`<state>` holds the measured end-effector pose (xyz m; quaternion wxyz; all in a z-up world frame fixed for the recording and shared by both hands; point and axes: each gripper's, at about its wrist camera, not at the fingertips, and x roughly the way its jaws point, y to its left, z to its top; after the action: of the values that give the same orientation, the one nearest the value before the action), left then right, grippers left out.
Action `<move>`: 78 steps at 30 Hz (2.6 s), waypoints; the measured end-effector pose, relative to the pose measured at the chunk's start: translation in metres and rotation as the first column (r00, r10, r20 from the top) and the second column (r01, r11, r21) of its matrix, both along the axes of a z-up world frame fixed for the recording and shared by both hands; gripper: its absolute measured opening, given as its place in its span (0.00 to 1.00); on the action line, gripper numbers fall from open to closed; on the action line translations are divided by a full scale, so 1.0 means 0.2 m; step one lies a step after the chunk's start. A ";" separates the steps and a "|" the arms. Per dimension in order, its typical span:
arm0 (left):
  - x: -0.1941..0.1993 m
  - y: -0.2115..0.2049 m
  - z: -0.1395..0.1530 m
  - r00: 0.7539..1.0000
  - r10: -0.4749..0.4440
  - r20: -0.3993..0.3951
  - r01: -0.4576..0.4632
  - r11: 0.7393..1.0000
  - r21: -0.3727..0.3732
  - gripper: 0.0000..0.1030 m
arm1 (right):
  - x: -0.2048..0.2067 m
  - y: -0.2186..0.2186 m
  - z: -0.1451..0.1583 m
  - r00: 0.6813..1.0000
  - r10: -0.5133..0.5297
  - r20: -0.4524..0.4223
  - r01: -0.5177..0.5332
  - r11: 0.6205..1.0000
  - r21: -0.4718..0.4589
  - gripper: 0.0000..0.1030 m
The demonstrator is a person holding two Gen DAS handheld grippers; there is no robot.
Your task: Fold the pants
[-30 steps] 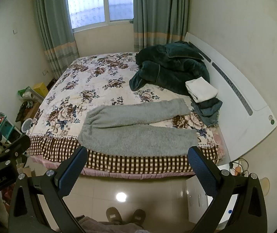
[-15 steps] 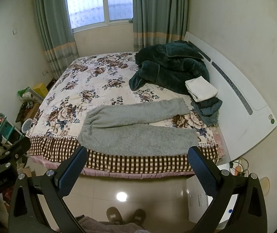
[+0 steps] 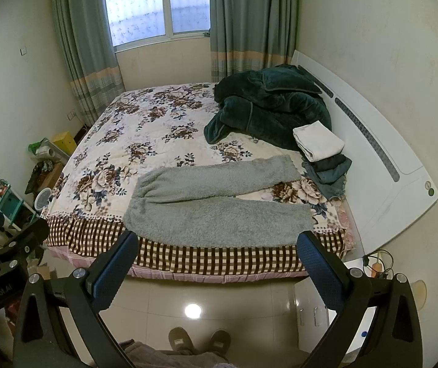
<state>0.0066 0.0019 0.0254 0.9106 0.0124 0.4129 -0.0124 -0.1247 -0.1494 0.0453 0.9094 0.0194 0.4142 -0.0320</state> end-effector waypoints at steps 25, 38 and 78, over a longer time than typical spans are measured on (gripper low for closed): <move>0.25 -0.22 -0.16 0.996 0.083 -0.027 -0.082 0.996 0.033 1.00 | 0.23 -0.17 -0.24 0.999 -0.010 -0.050 0.010 1.000 0.003 1.00; 0.79 -0.35 -0.45 0.987 0.123 -0.106 -0.114 0.990 0.086 1.00 | 0.90 -0.41 -0.59 0.990 -0.028 -0.141 0.028 1.000 -0.002 1.00; 3.45 0.18 -3.03 0.326 0.546 -0.772 -0.706 0.683 0.185 1.00 | 4.35 -1.52 -3.42 0.600 -0.524 -0.605 0.631 0.775 -0.046 1.00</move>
<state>0.6971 0.0371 -0.5801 0.5639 -0.2394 0.7316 0.2989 0.7445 -0.4535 -0.6390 0.6697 0.2206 0.6455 -0.2935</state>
